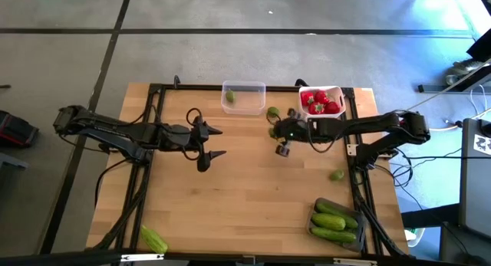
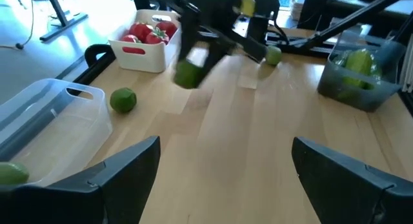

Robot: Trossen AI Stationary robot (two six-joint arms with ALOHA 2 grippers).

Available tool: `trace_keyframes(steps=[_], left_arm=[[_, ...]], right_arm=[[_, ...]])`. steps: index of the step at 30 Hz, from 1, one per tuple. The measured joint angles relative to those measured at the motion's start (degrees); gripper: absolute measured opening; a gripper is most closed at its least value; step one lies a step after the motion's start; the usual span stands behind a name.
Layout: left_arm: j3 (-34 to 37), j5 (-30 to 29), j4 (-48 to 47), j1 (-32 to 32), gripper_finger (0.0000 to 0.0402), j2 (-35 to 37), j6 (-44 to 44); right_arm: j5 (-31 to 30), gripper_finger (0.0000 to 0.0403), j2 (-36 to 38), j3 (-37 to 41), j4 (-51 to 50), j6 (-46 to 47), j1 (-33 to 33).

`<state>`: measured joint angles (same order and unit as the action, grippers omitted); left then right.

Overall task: Sort produce into baskets
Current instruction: Put the green lime into the transparent bin

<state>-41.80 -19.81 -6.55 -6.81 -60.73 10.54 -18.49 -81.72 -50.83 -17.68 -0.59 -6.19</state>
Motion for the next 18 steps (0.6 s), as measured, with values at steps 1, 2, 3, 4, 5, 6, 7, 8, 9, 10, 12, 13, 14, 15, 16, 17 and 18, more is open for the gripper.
trace_keyframes(steps=[1,2,3,4,5,6,7,8,9,10,12,13,14,15,16,17,18], left_arm=[[0.00,0.02,-0.03,0.00,0.0347,-0.33,-0.24],[0.00,0.00,-0.02,0.00,0.0347,-0.77,-0.46],[0.00,0.00,0.04,0.00,0.0347,-1.14,-0.68],[0.00,0.00,-0.07,0.00,0.0347,-1.49,-0.92],[0.00,-0.02,0.01,0.00,0.0347,-1.91,-1.08],[0.00,-0.04,0.27,0.06,0.0347,-2.26,-1.11],[0.00,-0.08,0.34,0.11,0.0347,-2.55,-1.11],[0.00,-0.19,0.38,0.11,0.0347,-2.78,-1.13],[0.00,-0.20,0.57,0.11,0.0347,-3.02,-1.27],[0.00,-0.22,1.10,0.11,0.0347,-3.29,-1.53],[0.00,-0.20,2.00,0.11,0.0347,-3.59,-1.79],[0.00,-0.21,2.15,0.12,0.0347,-3.59,-1.79],[0.00,-0.35,2.61,0.25,0.0347,-3.58,-1.81],[0.00,-0.79,2.91,0.39,0.0347,-3.56,-1.83],[0.00,-1.23,2.79,0.55,0.0347,-3.52,-1.84],[0.00,-1.64,2.71,0.69,0.0347,-3.52,-1.85],[0.00,-2.01,2.75,0.88,0.0347,-3.50,-1.85]], right_arm=[[-0.02,0.0111,-0.43,0.00,2.67,-1.37,-0.89],[-0.03,0.0111,-0.94,0.00,5.46,-2.41,-1.80],[0.00,0.0111,-1.42,0.00,8.23,-2.98,-2.73],[0.01,0.0111,-1.97,0.00,10.82,-3.41,-3.72],[0.06,0.0111,-2.50,0.00,13.27,-3.98,-4.78],[0.14,0.0111,-3.03,0.00,15.71,-4.42,-5.80],[0.37,0.0111,-3.58,0.00,18.08,-4.88,-6.87],[0.70,0.0111,-4.18,0.00,20.62,-5.56,-8.11],[1.22,0.0111,-4.72,-0.02,22.98,-5.74,-9.28],[1.95,0.0111,-5.24,-0.04,25.02,-5.77,-10.41],[3.87,0.0111,-6.28,-0.25,28.40,-5.76,-12.74],[4.81,0.0111,-6.83,-0.41,29.80,-5.75,-13.78],[5.51,0.0111,-7.47,-0.77,30.64,-5.74,-14.77],[6.06,0.0111,-8.10,-1.21,31.28,-5.70,-15.75],[6.49,0.0111,-8.81,-1.81,31.41,-5.65,-16.64],[7.00,0.0111,-9.64,-2.63,31.45,-5.63,-17.48],[7.70,0.0111,-10.51,-3.50,31.43,-5.63,-18.32]])
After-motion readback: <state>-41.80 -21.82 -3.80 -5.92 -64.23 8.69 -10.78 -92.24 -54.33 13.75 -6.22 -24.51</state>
